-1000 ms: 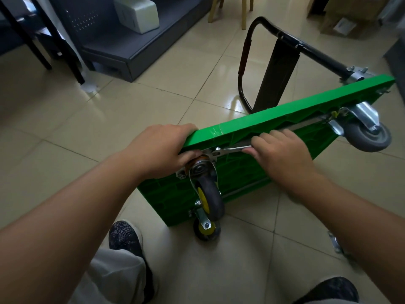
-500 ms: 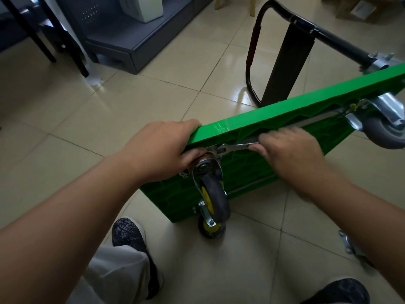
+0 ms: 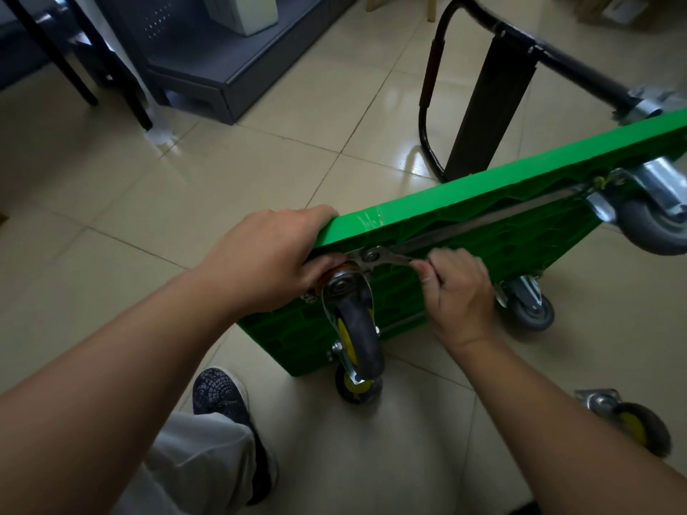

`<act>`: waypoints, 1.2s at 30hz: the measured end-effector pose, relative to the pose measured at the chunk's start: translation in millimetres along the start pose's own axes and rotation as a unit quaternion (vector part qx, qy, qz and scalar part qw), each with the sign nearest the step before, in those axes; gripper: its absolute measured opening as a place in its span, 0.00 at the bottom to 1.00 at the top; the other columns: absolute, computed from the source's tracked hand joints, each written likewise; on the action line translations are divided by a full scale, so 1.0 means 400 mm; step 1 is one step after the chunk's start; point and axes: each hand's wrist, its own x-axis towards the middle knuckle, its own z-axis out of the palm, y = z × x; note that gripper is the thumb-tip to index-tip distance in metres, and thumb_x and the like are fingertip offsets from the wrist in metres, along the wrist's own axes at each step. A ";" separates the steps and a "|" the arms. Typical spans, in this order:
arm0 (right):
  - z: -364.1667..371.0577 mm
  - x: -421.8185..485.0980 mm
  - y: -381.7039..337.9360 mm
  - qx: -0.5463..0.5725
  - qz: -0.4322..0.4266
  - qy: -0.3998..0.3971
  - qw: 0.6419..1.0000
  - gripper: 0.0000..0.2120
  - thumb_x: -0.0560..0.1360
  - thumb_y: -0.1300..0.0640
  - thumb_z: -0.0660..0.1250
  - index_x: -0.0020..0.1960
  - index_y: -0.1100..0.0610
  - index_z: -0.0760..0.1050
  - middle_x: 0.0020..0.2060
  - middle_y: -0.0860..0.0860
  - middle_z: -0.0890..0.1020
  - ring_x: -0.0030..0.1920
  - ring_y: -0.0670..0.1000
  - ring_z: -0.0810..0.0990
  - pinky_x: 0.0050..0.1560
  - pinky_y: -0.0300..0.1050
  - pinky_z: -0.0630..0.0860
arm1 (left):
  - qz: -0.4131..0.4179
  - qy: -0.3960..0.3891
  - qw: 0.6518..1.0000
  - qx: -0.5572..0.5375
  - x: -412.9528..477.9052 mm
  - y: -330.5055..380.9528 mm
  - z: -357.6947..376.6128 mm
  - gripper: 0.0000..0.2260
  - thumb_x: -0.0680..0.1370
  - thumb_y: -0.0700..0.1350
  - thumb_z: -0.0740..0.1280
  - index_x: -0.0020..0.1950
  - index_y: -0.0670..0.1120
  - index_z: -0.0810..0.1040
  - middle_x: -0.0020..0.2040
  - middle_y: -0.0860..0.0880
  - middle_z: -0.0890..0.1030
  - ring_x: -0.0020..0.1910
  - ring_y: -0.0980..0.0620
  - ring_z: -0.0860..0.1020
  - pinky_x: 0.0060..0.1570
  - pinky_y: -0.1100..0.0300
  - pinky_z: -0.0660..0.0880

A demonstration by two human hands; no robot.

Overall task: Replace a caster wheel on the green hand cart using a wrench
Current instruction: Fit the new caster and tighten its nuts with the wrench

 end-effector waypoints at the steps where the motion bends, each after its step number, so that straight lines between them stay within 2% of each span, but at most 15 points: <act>1: -0.002 0.004 0.003 0.000 -0.007 -0.005 1.000 0.25 0.83 0.41 0.53 0.36 0.57 0.70 0.31 0.55 0.73 0.35 0.57 0.69 0.40 0.45 0.54 | -0.001 -0.004 1.000 0.004 0.000 0.001 -0.001 0.19 0.79 0.61 0.61 0.64 0.53 0.72 0.46 0.51 0.81 0.43 0.44 0.79 0.43 0.48 0.76; 4: -0.016 0.017 0.011 -0.008 -0.017 -0.024 1.000 0.23 0.82 0.43 0.56 0.36 0.57 0.71 0.31 0.55 0.74 0.34 0.58 0.71 0.39 0.45 0.57 | 0.002 -0.006 1.000 0.006 -0.001 -0.004 0.002 0.18 0.80 0.61 0.62 0.65 0.53 0.72 0.48 0.50 0.82 0.44 0.43 0.80 0.44 0.48 0.76; 7: -0.044 0.026 0.017 -0.016 -0.040 -0.100 0.994 0.21 0.81 0.43 0.55 0.36 0.55 0.69 0.31 0.54 0.74 0.33 0.58 0.72 0.38 0.47 0.63 | 0.011 -0.003 1.000 0.005 -0.001 -0.009 -0.001 0.19 0.80 0.61 0.63 0.66 0.53 0.72 0.50 0.49 0.82 0.46 0.43 0.80 0.45 0.49 0.76; 11: -0.157 0.042 0.056 -0.087 -0.047 -0.139 0.985 0.27 0.83 0.38 0.51 0.34 0.54 0.69 0.28 0.50 0.70 0.29 0.56 0.70 0.34 0.46 0.63 | -0.029 -0.082 0.995 -0.051 -0.012 -0.025 -0.040 0.25 0.79 0.68 0.60 0.70 0.56 0.71 0.54 0.52 0.81 0.48 0.50 0.79 0.49 0.51 0.78; 13: -0.232 0.065 0.049 -0.134 -0.061 -0.134 0.980 0.29 0.82 0.37 0.50 0.33 0.55 0.71 0.28 0.48 0.66 0.28 0.53 0.66 0.34 0.45 0.59 | -0.060 -0.088 0.988 -0.115 -0.020 -0.041 -0.066 0.25 0.79 0.69 0.56 0.67 0.55 0.75 0.55 0.53 0.81 0.49 0.52 0.79 0.50 0.52 0.78; 15: -0.295 0.119 -0.004 -0.173 -0.139 -0.149 0.964 0.30 0.83 0.36 0.48 0.35 0.55 0.73 0.29 0.48 0.69 0.30 0.51 0.66 0.35 0.46 0.61 | -0.078 -0.075 0.981 -0.162 -0.031 -0.051 -0.075 0.23 0.82 0.66 0.52 0.59 0.53 0.79 0.49 0.52 0.81 0.47 0.53 0.78 0.46 0.54 0.75; 17: -0.337 0.200 -0.106 -0.219 -0.240 -0.182 0.928 0.29 0.83 0.37 0.49 0.39 0.55 0.76 0.32 0.51 0.76 0.33 0.53 0.73 0.39 0.49 0.69 | -0.079 -0.071 0.976 -0.188 -0.041 -0.048 -0.070 0.22 0.84 0.63 0.51 0.54 0.51 0.78 0.45 0.52 0.80 0.44 0.53 0.77 0.44 0.54 0.72; 19: -0.354 0.277 -0.222 -0.299 -0.324 -0.215 0.872 0.27 0.83 0.38 0.49 0.42 0.55 0.76 0.36 0.52 0.79 0.36 0.54 0.76 0.42 0.50 0.71 | -0.076 -0.062 0.976 -0.196 -0.049 -0.046 -0.061 0.22 0.85 0.60 0.51 0.56 0.49 0.79 0.46 0.49 0.81 0.45 0.51 0.77 0.49 0.50 0.74; 21: -0.352 0.335 -0.315 -0.375 -0.405 -0.223 0.804 0.25 0.83 0.38 0.49 0.42 0.53 0.74 0.36 0.52 0.78 0.36 0.53 0.72 0.42 0.48 0.66 | -0.078 -0.054 0.975 -0.203 -0.053 -0.051 -0.057 0.22 0.86 0.59 0.51 0.57 0.48 0.80 0.48 0.48 0.81 0.47 0.49 0.78 0.53 0.47 0.75; 23: -0.339 0.361 -0.377 -0.421 -0.466 -0.221 0.746 0.23 0.84 0.40 0.51 0.41 0.53 0.73 0.38 0.51 0.79 0.36 0.53 0.67 0.44 0.48 0.63 | -0.075 -0.055 0.973 -0.211 -0.057 -0.059 -0.054 0.21 0.86 0.58 0.51 0.54 0.47 0.80 0.46 0.47 0.81 0.45 0.48 0.78 0.52 0.44 0.76; 25: -0.317 0.363 -0.416 -0.444 -0.501 -0.235 0.705 0.19 0.84 0.44 0.52 0.42 0.52 0.73 0.41 0.51 0.81 0.37 0.54 0.66 0.50 0.49 0.66 | -0.074 -0.061 0.969 -0.228 -0.064 -0.065 -0.054 0.21 0.86 0.58 0.52 0.51 0.47 0.79 0.44 0.46 0.81 0.44 0.46 0.78 0.49 0.43 0.76; 30: -0.286 0.350 -0.467 -0.468 -0.538 -0.247 0.657 0.14 0.83 0.52 0.53 0.42 0.52 0.71 0.45 0.52 0.83 0.42 0.55 0.73 0.60 0.52 0.66 | -0.078 -0.073 0.962 -0.252 -0.080 -0.081 -0.056 0.12 0.86 0.53 0.57 0.56 0.51 0.79 0.48 0.52 0.80 0.50 0.49 0.78 0.48 0.53 0.72; 33: -0.293 0.350 -0.483 -0.477 -0.550 -0.257 0.635 0.12 0.82 0.55 0.52 0.41 0.53 0.67 0.44 0.52 0.82 0.43 0.56 0.73 0.60 0.52 0.66 | -0.085 -0.089 0.957 -0.261 -0.090 -0.082 -0.062 0.17 0.82 0.55 0.59 0.67 0.51 0.78 0.55 0.51 0.80 0.55 0.50 0.77 0.53 0.53 0.74; 35: -0.295 0.348 -0.498 -0.483 -0.559 -0.259 0.623 0.12 0.82 0.56 0.52 0.42 0.53 0.70 0.45 0.51 0.83 0.41 0.56 0.69 0.60 0.51 0.65 | -0.080 -0.096 0.955 -0.270 -0.097 -0.079 -0.068 0.21 0.78 0.57 0.59 0.68 0.52 0.77 0.54 0.51 0.80 0.50 0.54 0.77 0.49 0.55 0.74; 36: -0.292 0.345 -0.504 -0.483 -0.562 -0.262 0.618 0.12 0.82 0.56 0.53 0.44 0.53 0.71 0.46 0.51 0.83 0.42 0.56 0.69 0.62 0.51 0.64 | -0.073 -0.098 0.954 -0.275 -0.101 -0.077 -0.069 0.18 0.77 0.56 0.62 0.65 0.53 0.77 0.50 0.53 0.80 0.46 0.57 0.77 0.43 0.58 0.73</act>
